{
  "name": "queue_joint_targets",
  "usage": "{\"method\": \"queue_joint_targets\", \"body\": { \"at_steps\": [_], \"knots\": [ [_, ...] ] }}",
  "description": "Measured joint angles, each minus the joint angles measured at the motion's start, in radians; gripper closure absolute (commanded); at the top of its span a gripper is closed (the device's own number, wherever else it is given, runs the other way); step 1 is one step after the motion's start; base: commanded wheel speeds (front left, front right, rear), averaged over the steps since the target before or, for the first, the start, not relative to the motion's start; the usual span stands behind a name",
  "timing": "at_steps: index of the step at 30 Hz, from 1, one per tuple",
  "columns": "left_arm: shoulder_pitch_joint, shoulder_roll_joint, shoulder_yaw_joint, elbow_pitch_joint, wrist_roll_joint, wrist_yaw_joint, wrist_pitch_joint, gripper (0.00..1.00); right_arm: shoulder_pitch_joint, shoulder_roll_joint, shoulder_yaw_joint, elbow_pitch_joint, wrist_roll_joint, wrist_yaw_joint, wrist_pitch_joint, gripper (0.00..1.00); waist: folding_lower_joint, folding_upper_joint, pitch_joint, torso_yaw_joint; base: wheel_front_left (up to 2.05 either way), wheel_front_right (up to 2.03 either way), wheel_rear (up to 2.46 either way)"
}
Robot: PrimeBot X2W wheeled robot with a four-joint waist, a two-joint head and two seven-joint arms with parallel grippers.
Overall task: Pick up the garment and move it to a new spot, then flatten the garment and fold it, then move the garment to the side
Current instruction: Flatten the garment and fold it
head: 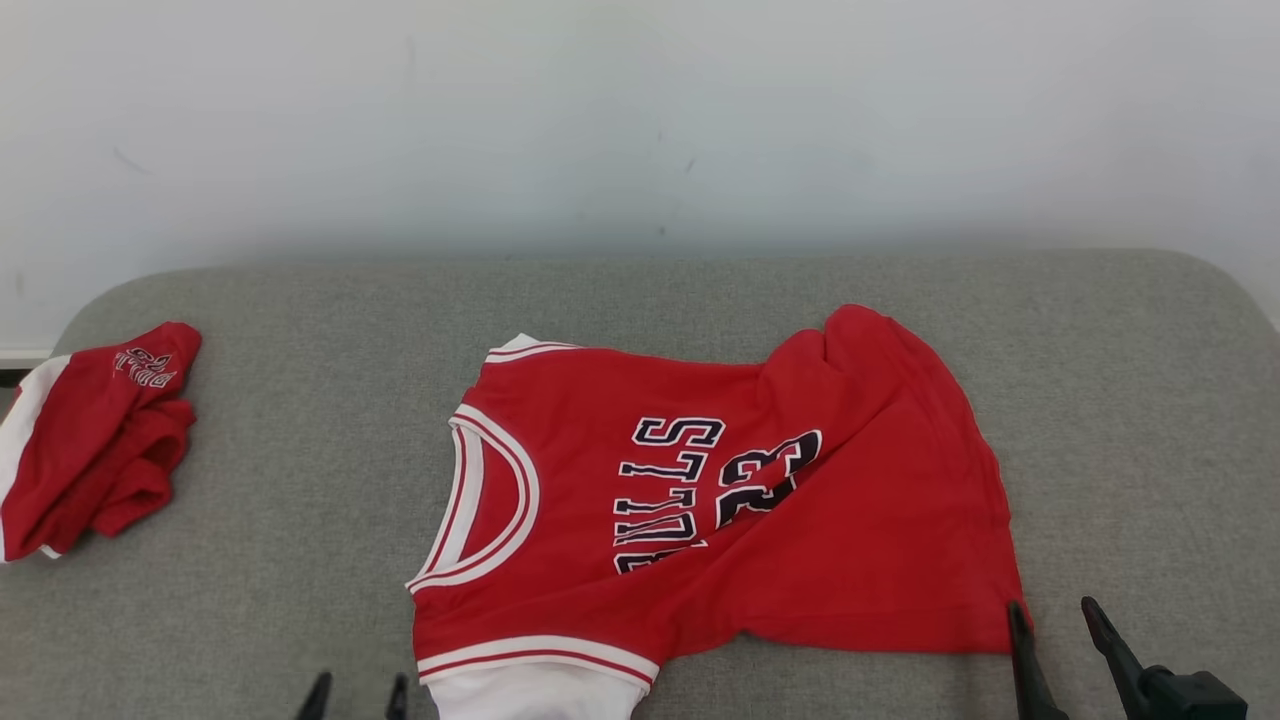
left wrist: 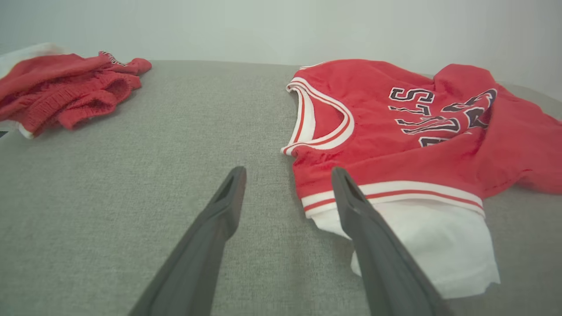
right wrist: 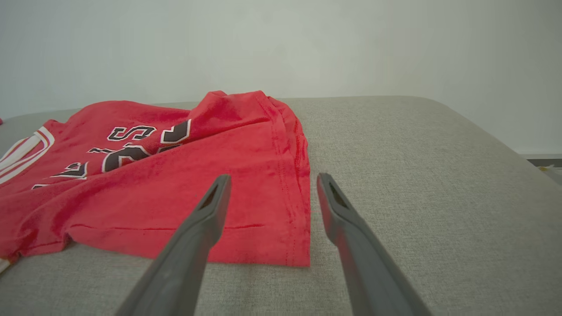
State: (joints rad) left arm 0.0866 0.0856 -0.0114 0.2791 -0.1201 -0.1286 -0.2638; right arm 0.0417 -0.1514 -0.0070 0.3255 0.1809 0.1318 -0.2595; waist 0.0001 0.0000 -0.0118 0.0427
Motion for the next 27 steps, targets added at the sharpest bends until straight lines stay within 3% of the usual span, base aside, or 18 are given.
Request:
{"method": "queue_joint_targets", "body": {
  "at_steps": [11, 27],
  "knots": [
    [-0.021, 0.044, -0.208, 0.107, -0.065, -0.002, 0.0, 0.0, -0.121, -0.038, -0.01, 0.219, -0.006, 0.0, 0.003, 0.0, 0.0, 0.0001, 0.05, 0.011, 0.0, 0.0, 0.0],
    [-0.115, 0.057, -0.265, 0.207, -0.12, -0.002, 0.0, 0.0, -0.27, -0.052, 0.054, 0.437, 0.048, 0.0, -0.002, 0.0, 0.0001, 0.0001, 0.092, 0.008, 0.0, 0.0, 0.0]
  ]
}}
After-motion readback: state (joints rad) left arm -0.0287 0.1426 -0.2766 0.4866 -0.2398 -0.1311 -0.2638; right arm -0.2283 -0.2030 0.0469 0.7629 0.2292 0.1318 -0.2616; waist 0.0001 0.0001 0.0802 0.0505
